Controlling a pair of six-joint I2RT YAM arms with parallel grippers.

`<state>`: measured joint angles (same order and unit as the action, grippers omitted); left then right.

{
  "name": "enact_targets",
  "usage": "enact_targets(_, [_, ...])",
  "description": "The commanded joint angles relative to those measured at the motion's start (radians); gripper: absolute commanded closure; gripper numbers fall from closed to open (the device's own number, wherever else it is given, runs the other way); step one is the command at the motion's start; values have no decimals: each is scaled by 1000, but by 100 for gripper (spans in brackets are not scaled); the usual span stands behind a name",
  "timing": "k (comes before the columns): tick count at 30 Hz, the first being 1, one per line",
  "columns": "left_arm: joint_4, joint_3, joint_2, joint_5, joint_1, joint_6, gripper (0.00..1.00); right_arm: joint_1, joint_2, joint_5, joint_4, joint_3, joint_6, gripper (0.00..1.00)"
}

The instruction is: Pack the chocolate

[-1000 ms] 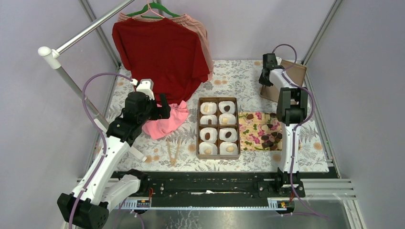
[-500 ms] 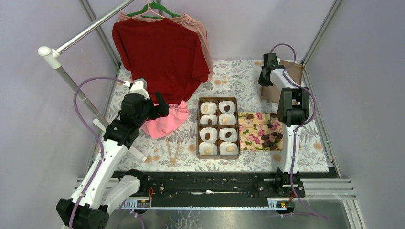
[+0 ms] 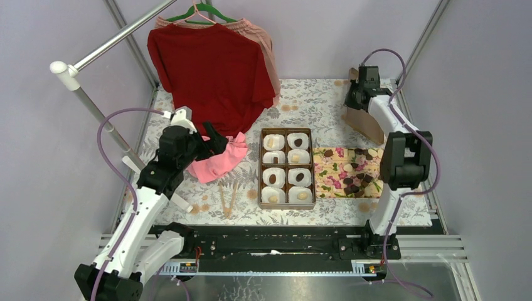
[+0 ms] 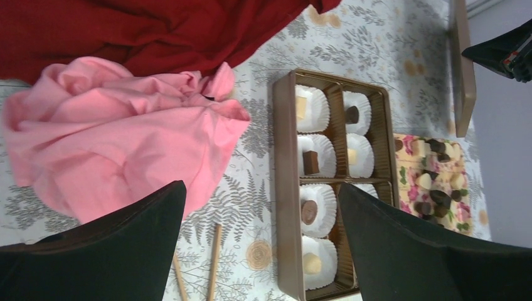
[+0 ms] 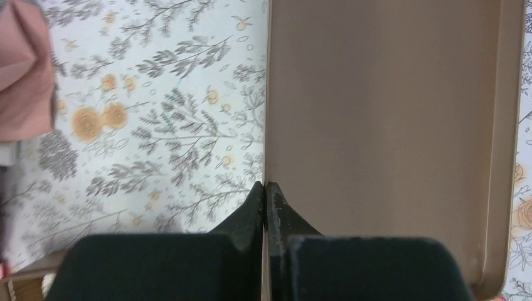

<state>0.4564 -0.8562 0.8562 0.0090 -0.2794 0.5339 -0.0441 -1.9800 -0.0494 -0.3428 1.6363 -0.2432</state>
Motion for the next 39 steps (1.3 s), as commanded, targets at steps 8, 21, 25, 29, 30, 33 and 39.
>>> enact_targets(8, [-189, 47, 29, 169, 5, 132, 1, -48, 329, 216, 208, -249, 26, 100])
enact_targets(21, [-328, 47, 149, 257, -7, 313, 2, -155, 506, 333, 335, -416, 72, 100])
enact_targets(25, [-365, 17, 211, 256, -39, 372, 3, -182, 541, 371, 378, -445, 59, 100])
enact_targets(29, [-368, -33, 279, 229, -93, 383, 3, -214, 546, 388, 367, -461, 57, 100])
enact_targets(30, [-370, -41, 294, 224, -105, 385, 3, -225, 543, 389, 363, -463, 56, 100])
enact_targets(33, [-379, -48, 326, 213, -139, 389, 3, -266, 531, 388, 360, -483, 52, 100])
enact_targets(39, [-413, -7, 331, 184, -159, 410, 3, -367, 485, 336, 350, -521, 74, 100])
